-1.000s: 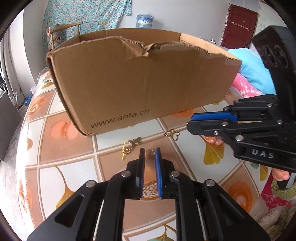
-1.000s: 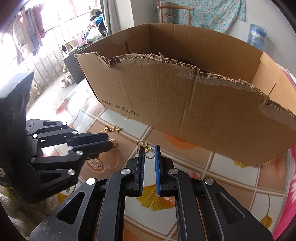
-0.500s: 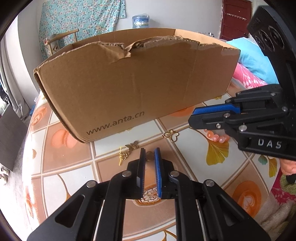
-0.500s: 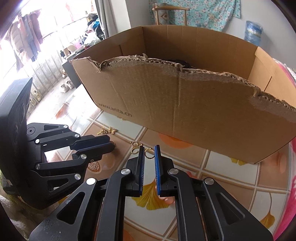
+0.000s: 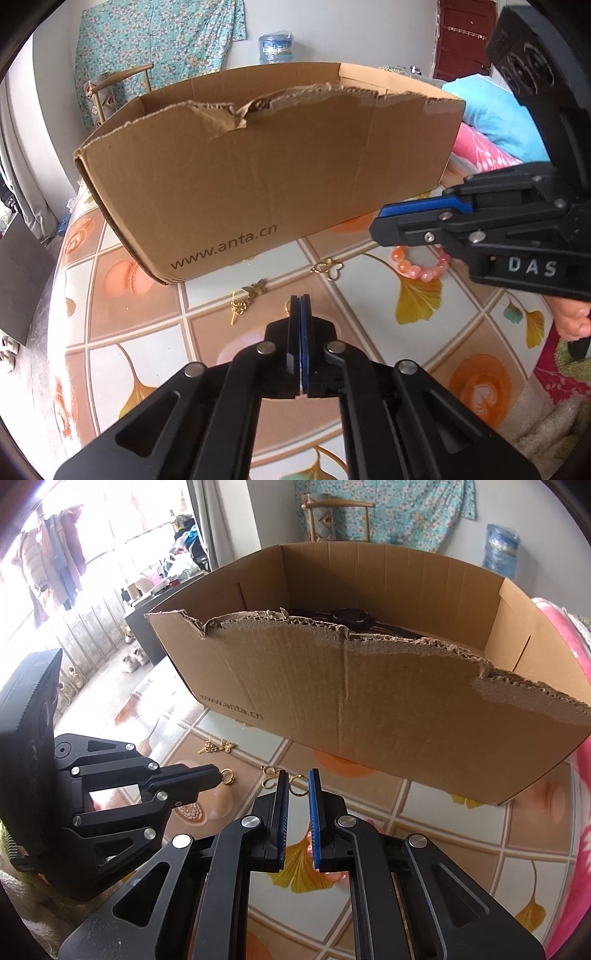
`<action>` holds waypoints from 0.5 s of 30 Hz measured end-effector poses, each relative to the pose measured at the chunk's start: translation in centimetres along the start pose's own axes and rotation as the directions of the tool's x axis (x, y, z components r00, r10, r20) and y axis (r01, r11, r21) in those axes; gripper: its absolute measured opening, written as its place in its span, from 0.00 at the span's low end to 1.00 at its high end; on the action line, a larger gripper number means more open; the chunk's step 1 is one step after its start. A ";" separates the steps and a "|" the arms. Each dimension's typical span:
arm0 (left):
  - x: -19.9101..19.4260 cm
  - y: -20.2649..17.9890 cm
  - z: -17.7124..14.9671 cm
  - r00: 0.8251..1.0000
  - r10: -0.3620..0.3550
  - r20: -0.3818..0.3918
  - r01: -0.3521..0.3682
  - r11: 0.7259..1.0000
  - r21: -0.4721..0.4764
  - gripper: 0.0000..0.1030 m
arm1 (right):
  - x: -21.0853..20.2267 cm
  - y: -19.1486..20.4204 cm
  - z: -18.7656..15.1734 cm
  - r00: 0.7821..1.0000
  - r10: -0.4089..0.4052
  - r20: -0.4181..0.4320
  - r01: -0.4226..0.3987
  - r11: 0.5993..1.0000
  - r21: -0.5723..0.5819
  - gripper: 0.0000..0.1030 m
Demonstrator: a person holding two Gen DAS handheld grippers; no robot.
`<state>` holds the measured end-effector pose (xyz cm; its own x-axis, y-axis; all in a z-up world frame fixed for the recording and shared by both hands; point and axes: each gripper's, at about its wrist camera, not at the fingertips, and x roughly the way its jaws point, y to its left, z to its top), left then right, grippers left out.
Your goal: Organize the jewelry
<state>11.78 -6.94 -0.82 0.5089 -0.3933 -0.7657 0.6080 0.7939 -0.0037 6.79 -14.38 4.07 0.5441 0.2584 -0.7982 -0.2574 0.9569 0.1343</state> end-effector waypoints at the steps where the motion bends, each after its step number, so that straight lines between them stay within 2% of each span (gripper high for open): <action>1: 0.0 0.0 0.0 1.000 -0.012 -0.009 0.011 1.000 -0.006 0.05 | -0.1 0.0 0.0 1.000 0.000 0.002 0.000 1.000 0.001 0.08; 2: 0.1 0.1 0.0 1.000 -0.016 -0.021 0.015 1.000 -0.013 0.10 | -0.1 0.1 -0.1 1.000 0.000 0.004 0.000 1.000 0.002 0.08; 3: 0.2 0.1 0.0 1.000 -0.013 -0.024 0.012 1.000 -0.015 0.19 | -0.2 0.1 -0.1 1.000 0.001 0.006 -0.001 1.000 0.005 0.08; 4: 0.4 0.1 0.0 1.000 -0.005 -0.026 0.005 1.000 -0.016 0.21 | -0.2 0.1 -0.2 1.000 0.001 0.008 -0.001 1.000 0.008 0.08; 12: 1.1 0.0 0.3 1.000 0.004 -0.030 -0.005 1.000 -0.004 0.21 | -0.4 -0.6 -0.5 1.000 0.007 0.012 -0.007 0.999 0.036 0.08; 15: 1.2 0.0 0.3 0.999 0.022 -0.028 -0.022 1.000 0.005 0.14 | -0.5 -0.9 -0.5 1.000 0.009 0.014 -0.010 0.999 0.040 0.08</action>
<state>12.56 -7.58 -1.55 0.5052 -0.3626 -0.7832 0.5999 0.7999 0.0167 6.36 -15.44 4.00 0.5530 0.2692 -0.7885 -0.2307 0.9588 0.1656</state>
